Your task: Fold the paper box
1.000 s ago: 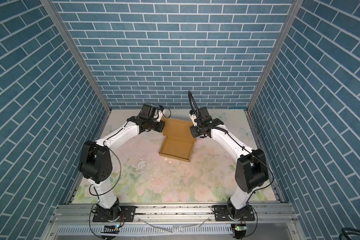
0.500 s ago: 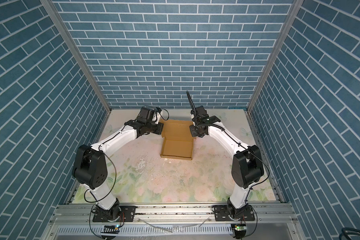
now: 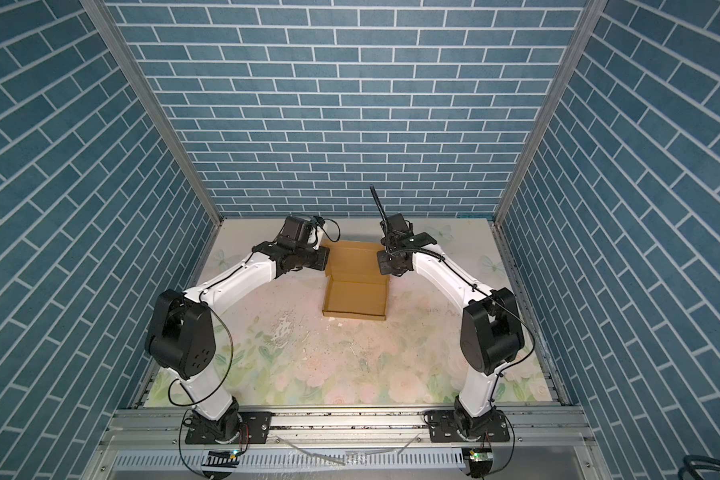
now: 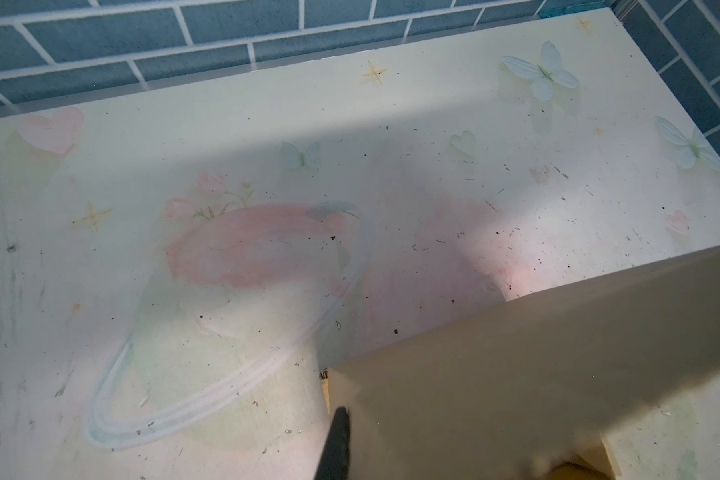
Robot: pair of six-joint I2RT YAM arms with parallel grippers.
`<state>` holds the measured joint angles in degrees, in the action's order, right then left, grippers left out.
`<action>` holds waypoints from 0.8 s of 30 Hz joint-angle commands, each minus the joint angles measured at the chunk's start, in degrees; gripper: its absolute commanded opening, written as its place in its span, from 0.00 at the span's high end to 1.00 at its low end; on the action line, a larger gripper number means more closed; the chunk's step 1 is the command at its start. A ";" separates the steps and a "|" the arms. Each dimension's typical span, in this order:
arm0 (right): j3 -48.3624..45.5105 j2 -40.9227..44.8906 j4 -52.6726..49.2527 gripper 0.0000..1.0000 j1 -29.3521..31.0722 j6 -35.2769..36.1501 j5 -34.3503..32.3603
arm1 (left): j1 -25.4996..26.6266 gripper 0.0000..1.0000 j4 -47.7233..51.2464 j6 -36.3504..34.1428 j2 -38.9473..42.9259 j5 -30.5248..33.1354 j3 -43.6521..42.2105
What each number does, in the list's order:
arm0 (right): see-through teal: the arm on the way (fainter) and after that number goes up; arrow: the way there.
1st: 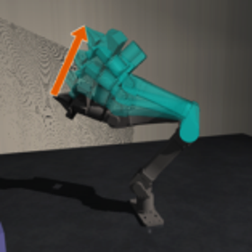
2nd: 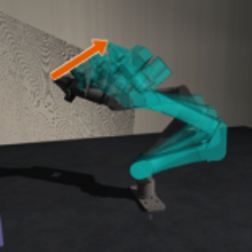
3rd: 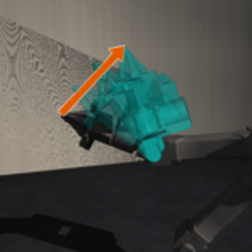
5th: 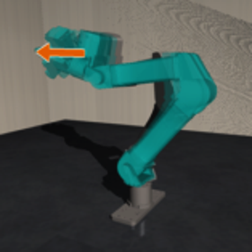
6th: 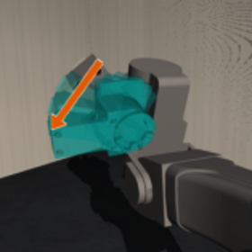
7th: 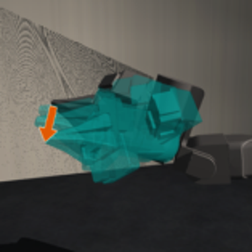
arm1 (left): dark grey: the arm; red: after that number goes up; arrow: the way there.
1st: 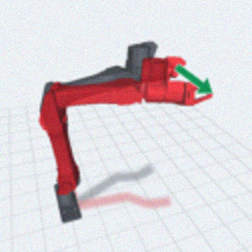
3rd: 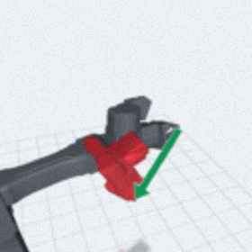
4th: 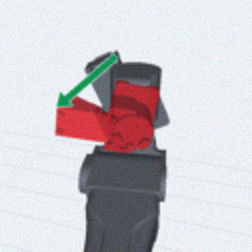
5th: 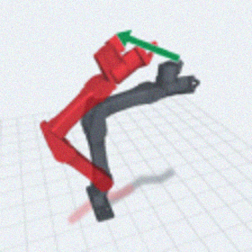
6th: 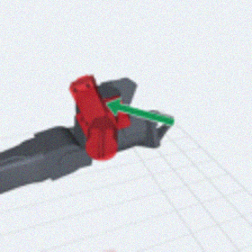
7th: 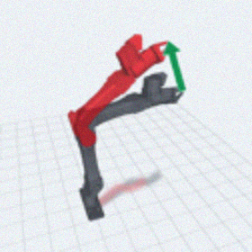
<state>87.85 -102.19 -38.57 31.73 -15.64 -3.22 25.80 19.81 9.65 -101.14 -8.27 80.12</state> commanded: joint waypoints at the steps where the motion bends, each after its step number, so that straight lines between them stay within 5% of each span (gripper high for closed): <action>1: 2.07 -0.51 -0.47 0.95 1.06 -3.86 -0.87 | 1.11 0.94 -1.05 1.37 1.64 0.26 -0.64; 24: -10.16 6.41 6.95 1.00 7.64 -15.14 -10.45 | 5.24 0.95 -6.43 10.61 6.95 6.54 -10.73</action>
<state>80.62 -98.02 -33.61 37.87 -27.64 -13.13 29.30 13.89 17.93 -95.48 -0.89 71.18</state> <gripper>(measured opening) 0.053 0.055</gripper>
